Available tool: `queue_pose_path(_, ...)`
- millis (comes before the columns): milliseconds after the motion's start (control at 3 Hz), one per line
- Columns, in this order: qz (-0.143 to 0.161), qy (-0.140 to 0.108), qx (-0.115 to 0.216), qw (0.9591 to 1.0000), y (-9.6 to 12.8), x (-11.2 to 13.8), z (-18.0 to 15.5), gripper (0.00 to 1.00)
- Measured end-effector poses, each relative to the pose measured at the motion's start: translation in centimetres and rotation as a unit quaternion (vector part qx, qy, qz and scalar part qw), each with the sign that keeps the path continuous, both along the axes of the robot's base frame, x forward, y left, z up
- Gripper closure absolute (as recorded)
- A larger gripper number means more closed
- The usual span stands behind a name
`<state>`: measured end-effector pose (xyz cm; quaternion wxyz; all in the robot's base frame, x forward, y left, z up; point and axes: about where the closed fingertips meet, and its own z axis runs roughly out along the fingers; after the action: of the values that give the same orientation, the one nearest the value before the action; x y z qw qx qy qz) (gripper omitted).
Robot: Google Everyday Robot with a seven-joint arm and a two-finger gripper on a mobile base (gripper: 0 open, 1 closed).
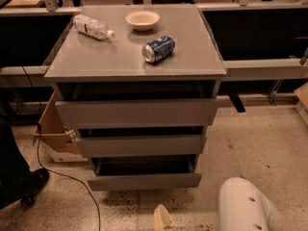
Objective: Close bottom drawer
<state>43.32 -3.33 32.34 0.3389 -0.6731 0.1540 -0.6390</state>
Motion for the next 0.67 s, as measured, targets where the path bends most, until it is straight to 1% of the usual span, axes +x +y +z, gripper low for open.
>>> queue_pose_path(333, 0.052, -0.054, -0.022, 0.9969, 3.37, -2.27, 3.32, 1.0)
queue_pose_path(667, 0.07, -0.046, -0.029, 0.9961, 4.33, -3.08, 2.62, 0.81)
